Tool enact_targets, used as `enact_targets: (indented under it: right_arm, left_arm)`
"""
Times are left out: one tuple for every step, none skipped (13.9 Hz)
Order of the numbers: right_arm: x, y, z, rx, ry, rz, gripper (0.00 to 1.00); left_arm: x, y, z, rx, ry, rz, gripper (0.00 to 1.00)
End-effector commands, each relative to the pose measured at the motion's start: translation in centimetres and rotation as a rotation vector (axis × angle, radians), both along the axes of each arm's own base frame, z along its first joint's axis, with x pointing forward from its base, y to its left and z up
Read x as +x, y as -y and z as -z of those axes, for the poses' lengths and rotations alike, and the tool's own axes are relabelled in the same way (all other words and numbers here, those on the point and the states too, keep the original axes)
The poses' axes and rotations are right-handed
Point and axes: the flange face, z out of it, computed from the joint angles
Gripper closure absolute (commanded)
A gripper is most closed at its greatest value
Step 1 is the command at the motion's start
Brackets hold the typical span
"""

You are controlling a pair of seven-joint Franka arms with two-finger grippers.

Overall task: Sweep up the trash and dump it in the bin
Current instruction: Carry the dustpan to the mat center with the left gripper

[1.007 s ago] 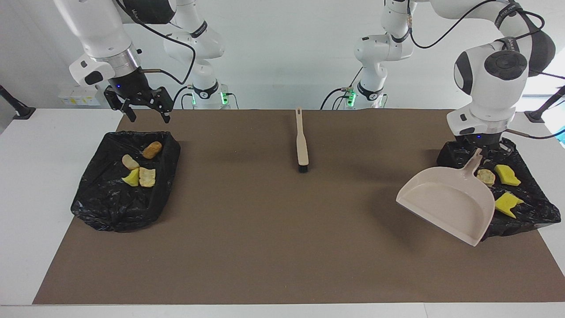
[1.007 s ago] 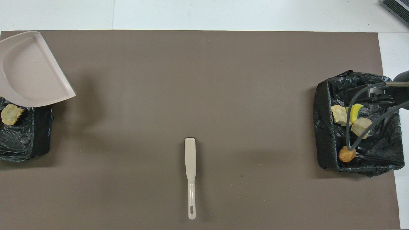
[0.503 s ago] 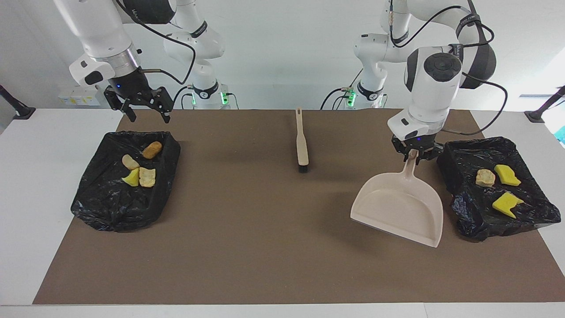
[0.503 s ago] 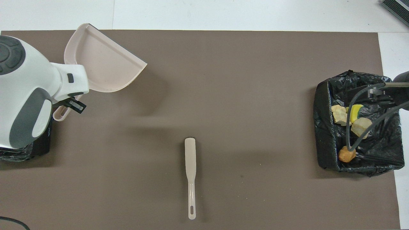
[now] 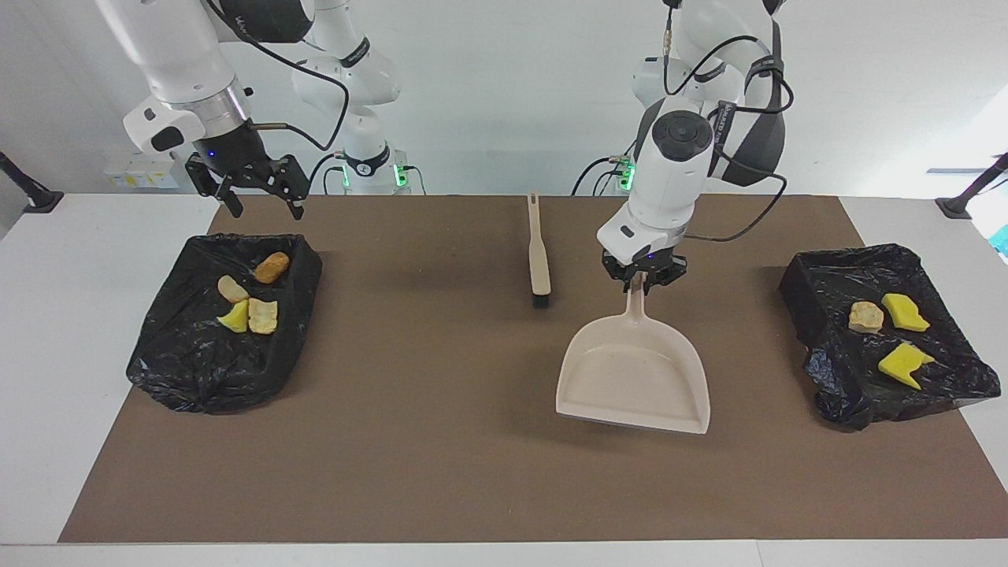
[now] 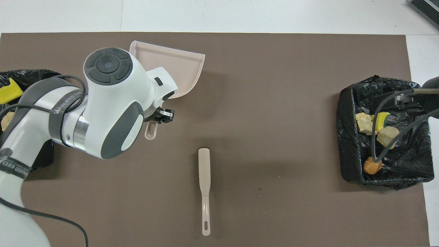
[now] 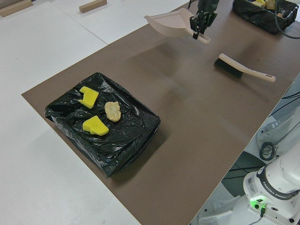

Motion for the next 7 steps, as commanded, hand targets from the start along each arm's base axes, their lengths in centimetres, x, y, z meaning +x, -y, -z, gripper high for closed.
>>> enact_targets:
  right_arm:
    - [-0.7, 0.2, -0.1, 0.010, -0.002, 0.019, 0.00]
    - [-0.7, 0.3, -0.1, 0.010, -0.002, 0.021, 0.00]
    - [-0.7, 0.2, -0.1, 0.011, -0.002, 0.017, 0.00]
    - [-0.7, 0.1, -0.1, 0.011, -0.002, 0.017, 0.00]
    - [-0.7, 0.2, -0.1, 0.010, -0.002, 0.017, 0.00]
    - [-0.7, 0.2, -0.1, 0.010, -0.002, 0.017, 0.00]
    - [-0.7, 0.1, -0.1, 0.010, -0.002, 0.016, 0.00]
  left_arm:
    - [1.2, 3.8, 1.0, -0.018, -0.013, -0.092, 1.00]
    - [1.1, 5.3, 1.9, -0.021, -0.006, -0.116, 1.00]
    - [1.4, 6.0, 2.5, -0.035, 0.011, -0.135, 1.00]
    - [1.6, 6.2, 3.4, -0.044, 0.007, -0.142, 1.00]
    - [1.3, 7.3, 4.2, -0.061, 0.002, -0.151, 1.00]
    - [1.2, 8.0, 4.4, -0.084, 0.004, -0.169, 1.00]
    - [1.3, 8.2, 4.7, -0.097, -0.002, -0.189, 1.00]
